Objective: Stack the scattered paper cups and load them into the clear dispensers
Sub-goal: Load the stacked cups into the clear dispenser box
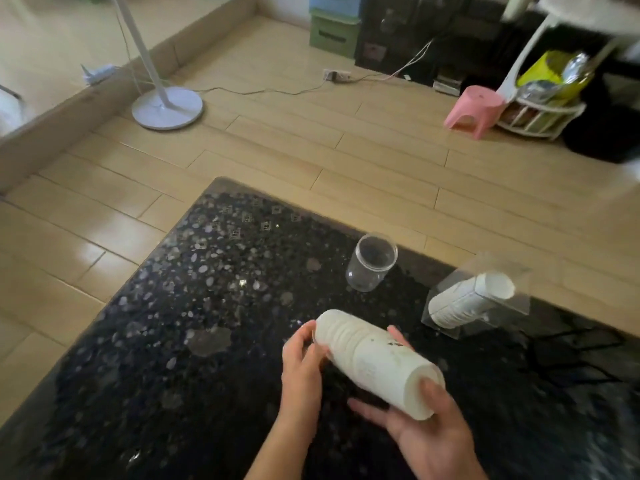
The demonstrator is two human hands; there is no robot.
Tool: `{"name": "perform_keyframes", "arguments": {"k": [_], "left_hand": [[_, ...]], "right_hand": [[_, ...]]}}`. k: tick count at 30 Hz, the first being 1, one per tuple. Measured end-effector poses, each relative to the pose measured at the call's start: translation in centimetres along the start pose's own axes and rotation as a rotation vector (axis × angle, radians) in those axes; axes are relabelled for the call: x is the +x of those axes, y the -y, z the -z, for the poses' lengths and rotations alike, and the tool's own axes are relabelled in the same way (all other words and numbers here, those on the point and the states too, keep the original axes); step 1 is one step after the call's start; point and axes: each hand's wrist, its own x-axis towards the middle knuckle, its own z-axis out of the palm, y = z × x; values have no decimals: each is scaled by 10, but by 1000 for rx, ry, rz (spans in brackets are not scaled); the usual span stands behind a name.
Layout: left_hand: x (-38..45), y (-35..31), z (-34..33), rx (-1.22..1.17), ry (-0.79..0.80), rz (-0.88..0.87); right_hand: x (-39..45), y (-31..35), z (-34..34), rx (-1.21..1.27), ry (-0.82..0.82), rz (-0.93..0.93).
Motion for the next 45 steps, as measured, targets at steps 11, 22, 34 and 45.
{"name": "perform_keyframes", "arguments": {"k": [11, 22, 34, 45], "left_hand": [[111, -88, -110, 851, 304, -366], [129, -65, -102, 1125, 319, -364], [132, -63, -101, 974, 408, -330], [146, -57, -97, 900, 391, -307]], "right_hand": [[92, 123, 22, 51, -110, 191], [120, 121, 30, -129, -165, 75], [174, 129, -3, -728, -455, 17], [188, 102, 9, -866, -514, 115]]}}
